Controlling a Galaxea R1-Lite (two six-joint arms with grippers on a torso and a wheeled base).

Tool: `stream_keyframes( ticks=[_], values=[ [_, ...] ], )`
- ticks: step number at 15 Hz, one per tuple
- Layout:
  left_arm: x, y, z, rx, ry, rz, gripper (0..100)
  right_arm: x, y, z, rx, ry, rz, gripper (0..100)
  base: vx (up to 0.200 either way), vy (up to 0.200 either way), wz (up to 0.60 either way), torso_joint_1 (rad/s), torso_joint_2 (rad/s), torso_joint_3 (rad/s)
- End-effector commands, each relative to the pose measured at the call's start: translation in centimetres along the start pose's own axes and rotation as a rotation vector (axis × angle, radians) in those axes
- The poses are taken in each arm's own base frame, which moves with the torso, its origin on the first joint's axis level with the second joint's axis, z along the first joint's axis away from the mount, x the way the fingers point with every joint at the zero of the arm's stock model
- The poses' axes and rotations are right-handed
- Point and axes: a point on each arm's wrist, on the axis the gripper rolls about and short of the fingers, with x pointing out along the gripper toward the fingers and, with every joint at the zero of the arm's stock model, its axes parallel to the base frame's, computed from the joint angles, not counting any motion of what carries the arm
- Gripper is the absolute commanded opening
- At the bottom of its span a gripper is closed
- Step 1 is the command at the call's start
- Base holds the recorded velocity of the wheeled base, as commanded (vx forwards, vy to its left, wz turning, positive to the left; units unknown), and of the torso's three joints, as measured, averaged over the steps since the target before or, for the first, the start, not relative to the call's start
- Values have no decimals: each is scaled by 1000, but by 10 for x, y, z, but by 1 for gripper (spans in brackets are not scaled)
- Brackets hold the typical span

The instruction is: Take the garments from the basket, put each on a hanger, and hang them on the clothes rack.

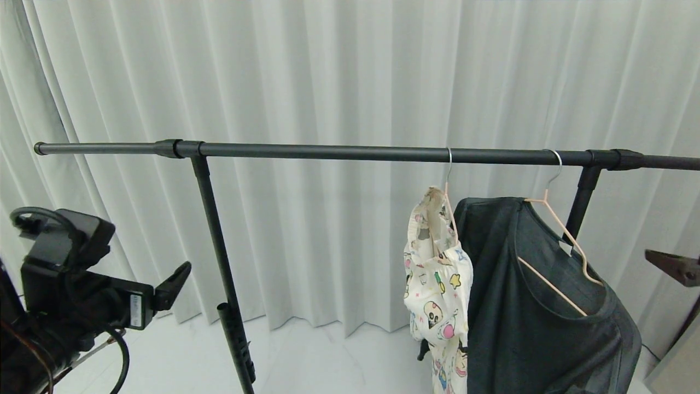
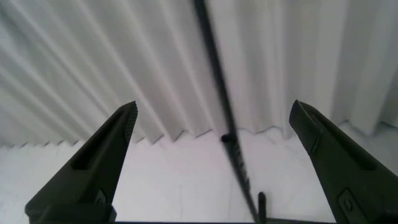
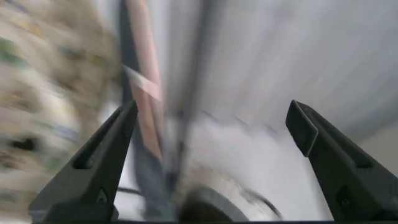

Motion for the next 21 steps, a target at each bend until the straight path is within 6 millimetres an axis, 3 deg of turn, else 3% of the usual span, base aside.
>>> stream_keyframes(
  ticks=[1,3,7,11,15,18,21],
  values=[
    [-19,12,-15,-22,13,84,100,-30,-10,-17,-26,3,-138,100,0,0,0,0,0,0],
    [-37,13,-35,-27,47,120,100,-44,-12,-43,-62,40,-210,100,0,0,0,0,0,0],
    [-65,8,-58,-18,39,130,100,-64,-2,-83,-140,40,-234,100,0,0,0,0,0,0],
    [-84,6,-67,-17,66,153,100,-74,7,-121,-157,39,-233,100,-200,0,0,7,-2,2],
    [-119,0,-91,-13,68,153,100,-81,14,-149,-157,16,-243,100,-200,0,0,-1,-1,6],
    [-148,-6,-114,-16,-13,181,100,-89,20,-171,-153,-61,-262,100,-200,0,0,4,4,2],
    [-160,-7,-119,-33,-158,223,100,-95,25,-189,-98,-185,-254,100,-67,0,0,1,1,2]
  ],
)
